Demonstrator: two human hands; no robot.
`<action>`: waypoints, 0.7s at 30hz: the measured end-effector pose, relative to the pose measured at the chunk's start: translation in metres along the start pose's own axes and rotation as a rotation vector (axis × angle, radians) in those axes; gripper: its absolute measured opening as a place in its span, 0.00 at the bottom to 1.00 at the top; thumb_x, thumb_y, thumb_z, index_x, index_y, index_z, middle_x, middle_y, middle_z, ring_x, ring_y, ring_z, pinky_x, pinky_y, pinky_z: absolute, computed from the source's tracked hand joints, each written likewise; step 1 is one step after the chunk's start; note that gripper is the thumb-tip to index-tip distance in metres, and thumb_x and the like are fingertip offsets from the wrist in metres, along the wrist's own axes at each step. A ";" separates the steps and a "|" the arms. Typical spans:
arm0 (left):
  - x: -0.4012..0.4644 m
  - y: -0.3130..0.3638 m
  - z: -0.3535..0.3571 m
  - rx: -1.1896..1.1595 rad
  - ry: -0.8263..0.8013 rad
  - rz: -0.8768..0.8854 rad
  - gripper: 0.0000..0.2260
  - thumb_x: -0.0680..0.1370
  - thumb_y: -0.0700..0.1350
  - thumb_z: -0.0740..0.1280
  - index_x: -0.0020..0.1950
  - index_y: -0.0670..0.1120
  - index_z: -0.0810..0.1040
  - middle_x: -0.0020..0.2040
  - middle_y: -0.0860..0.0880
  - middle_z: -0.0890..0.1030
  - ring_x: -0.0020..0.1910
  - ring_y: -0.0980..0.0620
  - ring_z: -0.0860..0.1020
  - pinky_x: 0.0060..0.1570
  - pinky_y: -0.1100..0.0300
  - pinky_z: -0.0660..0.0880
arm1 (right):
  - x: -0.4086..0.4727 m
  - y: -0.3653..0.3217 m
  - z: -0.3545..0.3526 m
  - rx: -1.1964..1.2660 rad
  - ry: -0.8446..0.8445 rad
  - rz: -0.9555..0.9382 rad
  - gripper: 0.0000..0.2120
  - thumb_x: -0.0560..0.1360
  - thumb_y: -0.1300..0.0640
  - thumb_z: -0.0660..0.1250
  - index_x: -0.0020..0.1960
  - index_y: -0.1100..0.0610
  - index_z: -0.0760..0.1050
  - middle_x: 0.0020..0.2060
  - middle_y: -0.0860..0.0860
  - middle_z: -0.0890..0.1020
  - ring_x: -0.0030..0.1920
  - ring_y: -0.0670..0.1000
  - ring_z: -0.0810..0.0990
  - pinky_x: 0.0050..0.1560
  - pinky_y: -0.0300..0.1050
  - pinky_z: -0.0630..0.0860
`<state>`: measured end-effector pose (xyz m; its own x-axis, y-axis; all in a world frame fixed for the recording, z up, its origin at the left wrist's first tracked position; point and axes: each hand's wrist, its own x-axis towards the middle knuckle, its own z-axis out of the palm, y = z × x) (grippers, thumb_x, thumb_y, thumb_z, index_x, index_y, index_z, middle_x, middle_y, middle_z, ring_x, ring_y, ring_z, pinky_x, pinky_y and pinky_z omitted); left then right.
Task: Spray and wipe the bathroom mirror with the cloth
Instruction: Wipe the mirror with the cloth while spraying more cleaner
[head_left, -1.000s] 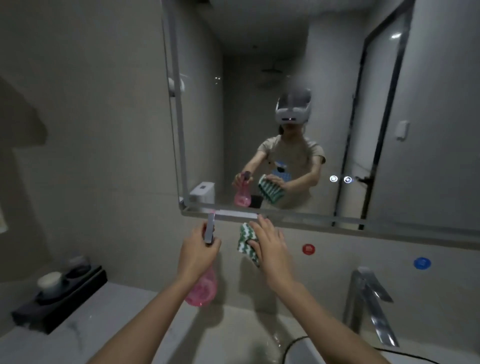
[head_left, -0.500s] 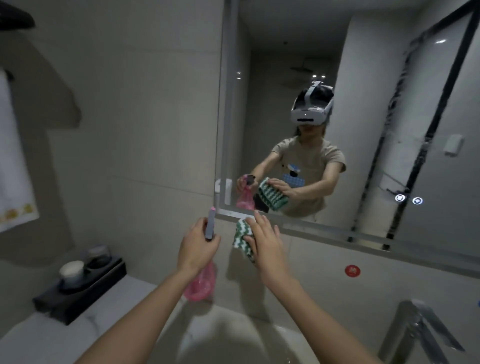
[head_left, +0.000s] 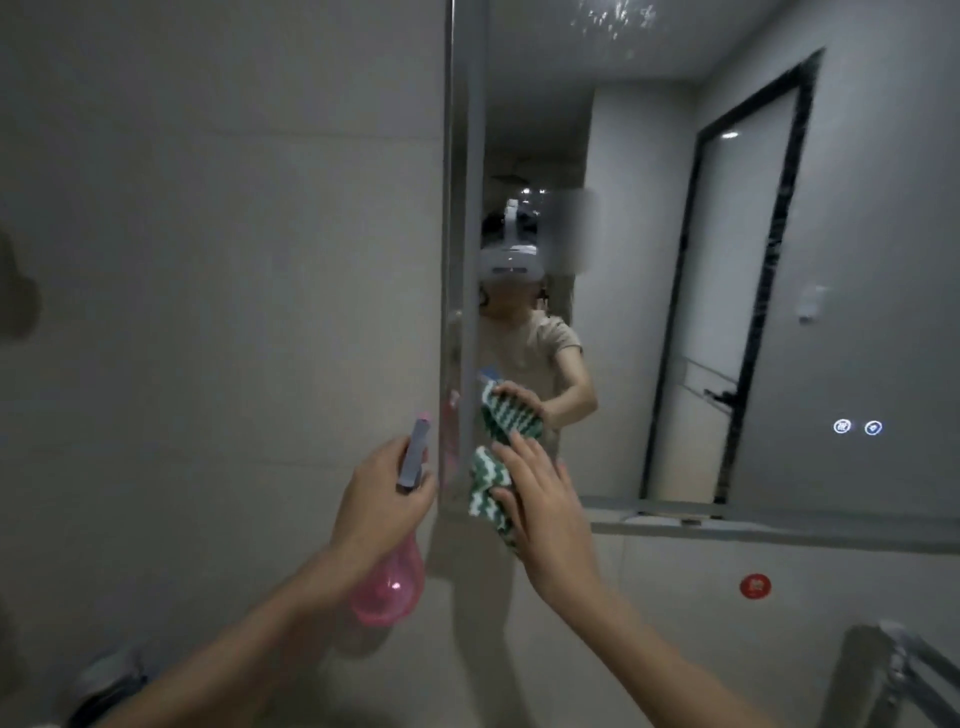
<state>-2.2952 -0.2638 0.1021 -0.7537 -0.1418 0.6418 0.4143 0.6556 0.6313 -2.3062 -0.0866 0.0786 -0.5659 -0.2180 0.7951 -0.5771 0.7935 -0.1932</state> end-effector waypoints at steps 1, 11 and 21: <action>0.012 0.000 -0.009 -0.011 -0.019 0.036 0.03 0.70 0.43 0.66 0.43 0.45 0.75 0.39 0.47 0.79 0.39 0.46 0.77 0.40 0.53 0.72 | 0.016 -0.010 0.001 0.023 0.026 0.015 0.20 0.79 0.47 0.55 0.65 0.54 0.73 0.67 0.52 0.73 0.67 0.53 0.71 0.65 0.58 0.66; 0.144 0.067 -0.089 -0.105 0.105 0.282 0.04 0.73 0.40 0.66 0.47 0.44 0.76 0.43 0.44 0.81 0.43 0.45 0.79 0.43 0.54 0.75 | 0.178 -0.061 -0.070 -0.196 0.279 -0.113 0.20 0.81 0.54 0.56 0.72 0.56 0.64 0.73 0.54 0.64 0.74 0.55 0.58 0.74 0.50 0.46; 0.228 0.135 -0.130 -0.143 0.284 0.404 0.06 0.75 0.40 0.66 0.48 0.39 0.78 0.44 0.43 0.80 0.39 0.51 0.76 0.37 0.64 0.70 | 0.316 -0.051 -0.151 -0.514 0.532 -0.188 0.21 0.83 0.55 0.52 0.74 0.57 0.60 0.75 0.55 0.58 0.76 0.56 0.51 0.73 0.54 0.40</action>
<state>-2.3451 -0.3044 0.3905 -0.3588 -0.1068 0.9273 0.7245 0.5945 0.3488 -2.3661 -0.1103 0.4268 -0.0499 -0.1757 0.9832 -0.2155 0.9631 0.1611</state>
